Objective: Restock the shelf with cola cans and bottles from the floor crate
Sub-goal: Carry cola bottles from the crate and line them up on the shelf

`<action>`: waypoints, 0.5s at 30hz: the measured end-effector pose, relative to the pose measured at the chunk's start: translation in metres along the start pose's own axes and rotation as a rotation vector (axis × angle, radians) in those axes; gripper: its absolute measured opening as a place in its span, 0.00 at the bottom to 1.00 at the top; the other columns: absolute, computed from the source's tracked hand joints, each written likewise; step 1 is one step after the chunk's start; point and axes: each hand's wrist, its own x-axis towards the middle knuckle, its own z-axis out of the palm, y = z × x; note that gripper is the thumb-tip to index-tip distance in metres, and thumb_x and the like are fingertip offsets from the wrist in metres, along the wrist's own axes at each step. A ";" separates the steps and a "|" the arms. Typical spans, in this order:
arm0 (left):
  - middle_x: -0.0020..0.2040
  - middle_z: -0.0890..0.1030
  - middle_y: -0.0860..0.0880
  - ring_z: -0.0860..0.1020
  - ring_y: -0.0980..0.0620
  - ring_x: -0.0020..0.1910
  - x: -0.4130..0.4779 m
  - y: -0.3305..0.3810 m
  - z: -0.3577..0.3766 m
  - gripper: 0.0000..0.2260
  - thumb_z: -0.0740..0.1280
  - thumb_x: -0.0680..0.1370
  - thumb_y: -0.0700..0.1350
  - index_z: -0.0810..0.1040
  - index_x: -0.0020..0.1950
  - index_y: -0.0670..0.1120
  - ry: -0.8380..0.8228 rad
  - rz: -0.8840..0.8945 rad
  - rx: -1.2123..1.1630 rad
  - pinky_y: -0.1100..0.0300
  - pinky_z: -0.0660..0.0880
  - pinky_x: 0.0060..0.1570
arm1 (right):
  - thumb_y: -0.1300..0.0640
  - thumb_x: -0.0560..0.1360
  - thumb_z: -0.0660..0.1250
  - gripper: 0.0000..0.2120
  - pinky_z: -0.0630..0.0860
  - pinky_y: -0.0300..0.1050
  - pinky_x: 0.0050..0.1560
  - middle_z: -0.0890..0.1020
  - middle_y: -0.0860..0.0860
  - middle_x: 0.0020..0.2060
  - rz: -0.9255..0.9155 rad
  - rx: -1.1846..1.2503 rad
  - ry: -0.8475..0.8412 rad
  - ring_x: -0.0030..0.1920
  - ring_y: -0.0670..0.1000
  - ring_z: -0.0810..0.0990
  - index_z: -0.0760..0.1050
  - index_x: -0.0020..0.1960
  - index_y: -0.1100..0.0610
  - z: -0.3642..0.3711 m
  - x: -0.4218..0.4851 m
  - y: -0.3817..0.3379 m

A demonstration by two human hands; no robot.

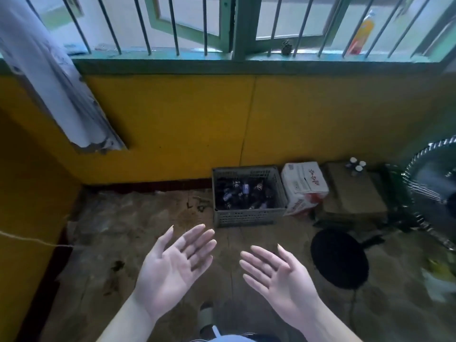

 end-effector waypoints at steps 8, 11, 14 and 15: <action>0.41 0.75 0.47 0.72 0.51 0.38 0.098 0.055 0.006 0.08 0.61 0.81 0.44 0.77 0.53 0.42 0.275 0.078 -0.080 0.58 0.71 0.41 | 0.57 0.82 0.61 0.14 0.77 0.50 0.49 0.83 0.57 0.41 -0.064 -0.034 0.205 0.45 0.57 0.81 0.80 0.59 0.64 0.022 0.055 -0.051; 0.39 0.75 0.47 0.72 0.50 0.38 0.129 0.053 0.020 0.09 0.61 0.81 0.45 0.77 0.53 0.42 0.259 0.007 -0.052 0.58 0.69 0.42 | 0.59 0.81 0.61 0.11 0.74 0.48 0.46 0.80 0.56 0.40 -0.081 0.065 0.282 0.42 0.55 0.79 0.79 0.55 0.63 0.004 0.071 -0.077; 0.39 0.75 0.47 0.71 0.50 0.37 0.166 0.047 0.041 0.09 0.61 0.81 0.45 0.78 0.52 0.41 0.301 -0.049 -0.027 0.58 0.69 0.42 | 0.59 0.81 0.61 0.10 0.74 0.47 0.45 0.79 0.56 0.40 -0.058 0.124 0.337 0.41 0.55 0.78 0.79 0.53 0.63 -0.016 0.095 -0.102; 0.39 0.75 0.46 0.71 0.50 0.37 0.179 0.046 0.049 0.09 0.61 0.81 0.45 0.78 0.52 0.41 0.312 -0.056 -0.022 0.58 0.69 0.42 | 0.60 0.81 0.61 0.10 0.74 0.47 0.45 0.78 0.56 0.39 -0.040 0.124 0.350 0.41 0.55 0.77 0.79 0.53 0.63 -0.020 0.106 -0.111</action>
